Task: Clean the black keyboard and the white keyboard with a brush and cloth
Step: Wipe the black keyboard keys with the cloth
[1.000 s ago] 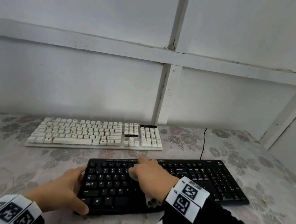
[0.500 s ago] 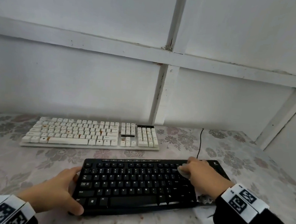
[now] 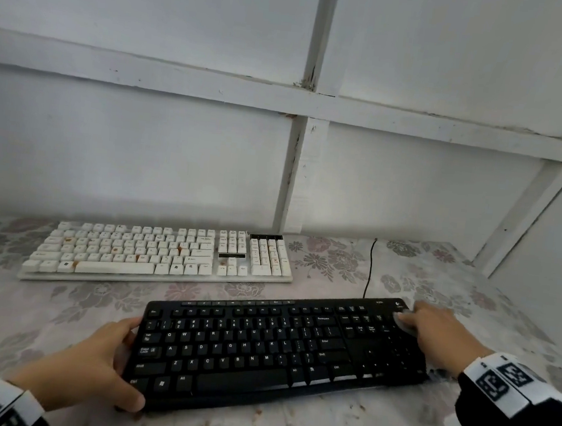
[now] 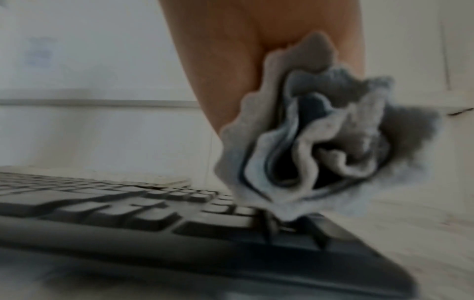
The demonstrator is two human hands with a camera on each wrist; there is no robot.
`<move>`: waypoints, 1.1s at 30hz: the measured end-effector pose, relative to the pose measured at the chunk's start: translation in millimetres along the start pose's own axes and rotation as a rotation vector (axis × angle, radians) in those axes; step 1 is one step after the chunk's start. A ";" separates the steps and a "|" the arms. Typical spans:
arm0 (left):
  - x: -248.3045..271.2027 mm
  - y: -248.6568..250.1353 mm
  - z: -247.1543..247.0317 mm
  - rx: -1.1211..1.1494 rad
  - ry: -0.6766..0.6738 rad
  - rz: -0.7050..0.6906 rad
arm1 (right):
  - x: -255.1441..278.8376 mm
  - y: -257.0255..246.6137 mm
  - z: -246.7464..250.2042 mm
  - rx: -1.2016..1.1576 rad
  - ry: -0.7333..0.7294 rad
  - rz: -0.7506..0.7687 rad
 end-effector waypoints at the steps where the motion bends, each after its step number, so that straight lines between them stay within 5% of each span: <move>1: 0.2 -0.4 0.1 -0.001 0.002 0.002 | -3.3 6.9 0.3 0.020 -0.014 -0.044; 5: 0.4 -0.7 1.2 -0.012 0.024 0.023 | -8.9 8.7 11.7 -0.019 -0.005 -0.122; 11: 2.4 2.9 0.4 -0.032 0.030 0.010 | -4.0 -65.3 3.4 -0.293 0.039 0.158; 16: 5.2 5.8 -0.8 0.011 0.011 0.005 | 5.0 -62.9 -3.3 -0.182 0.018 0.235; 26: 3.5 -0.7 3.6 -0.014 -0.028 0.011 | -15.5 22.1 -6.3 0.028 -0.012 -0.071; 33: 2.9 1.4 0.4 -0.009 0.012 0.007 | -7.9 -57.8 6.5 -0.260 0.019 0.296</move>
Point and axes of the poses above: each hand's wrist, its own x-axis away from the middle knuckle, its own z-axis out of the back of the hand, y = z × x, the point moved 1 cm from there along -x, towards the middle knuckle, and after that the axes turned 15 degrees about y, right-handed, at the moved point
